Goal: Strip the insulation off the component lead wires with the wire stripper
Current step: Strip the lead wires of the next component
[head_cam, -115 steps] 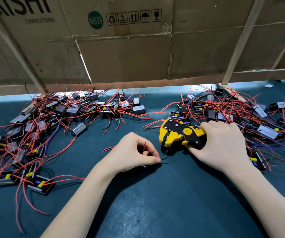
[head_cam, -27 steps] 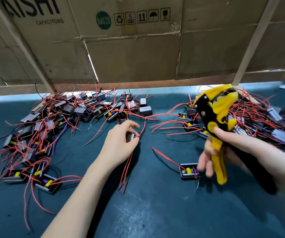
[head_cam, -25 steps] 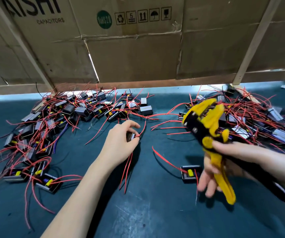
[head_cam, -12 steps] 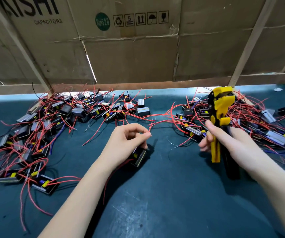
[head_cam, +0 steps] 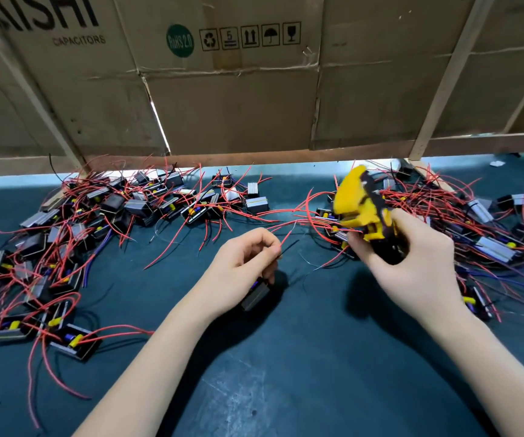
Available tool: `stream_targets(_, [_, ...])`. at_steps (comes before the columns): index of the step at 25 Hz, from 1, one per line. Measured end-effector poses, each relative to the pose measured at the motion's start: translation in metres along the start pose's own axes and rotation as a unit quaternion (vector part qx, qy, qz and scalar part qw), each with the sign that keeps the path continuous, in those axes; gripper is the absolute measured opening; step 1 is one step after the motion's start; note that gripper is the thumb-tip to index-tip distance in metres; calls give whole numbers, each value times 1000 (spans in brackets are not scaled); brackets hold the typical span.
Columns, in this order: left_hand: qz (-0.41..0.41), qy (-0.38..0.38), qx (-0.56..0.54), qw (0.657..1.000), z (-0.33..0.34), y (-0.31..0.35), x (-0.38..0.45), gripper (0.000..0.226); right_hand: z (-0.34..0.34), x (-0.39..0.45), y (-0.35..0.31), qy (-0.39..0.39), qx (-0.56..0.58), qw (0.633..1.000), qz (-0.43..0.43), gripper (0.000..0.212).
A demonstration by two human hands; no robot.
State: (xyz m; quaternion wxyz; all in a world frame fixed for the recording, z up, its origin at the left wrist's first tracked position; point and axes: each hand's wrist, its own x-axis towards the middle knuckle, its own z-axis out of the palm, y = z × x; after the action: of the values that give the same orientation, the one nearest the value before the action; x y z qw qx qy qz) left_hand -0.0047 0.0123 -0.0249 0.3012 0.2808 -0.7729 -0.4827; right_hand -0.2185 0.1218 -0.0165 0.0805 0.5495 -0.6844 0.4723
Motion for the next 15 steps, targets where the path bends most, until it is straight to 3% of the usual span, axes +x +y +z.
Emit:
stream_targets(3, [0, 23, 22, 999, -2, -2, 1, 15, 0, -6, -10, -90, 267, 959, 25, 43])
stream_targets(5, [-12, 31, 25, 999, -4, -3, 1, 15, 2, -10, -17, -174, 341, 921, 65, 47])
stream_targets(12, [-23, 11, 61, 998, -4, -8, 1, 17, 4, -15, -19, -317, 335, 875, 147, 42])
stream_targets(15, [-20, 8, 75, 997, -3, -11, 2, 17, 3, -19, -18, -401, 339, 843, 120, 41])
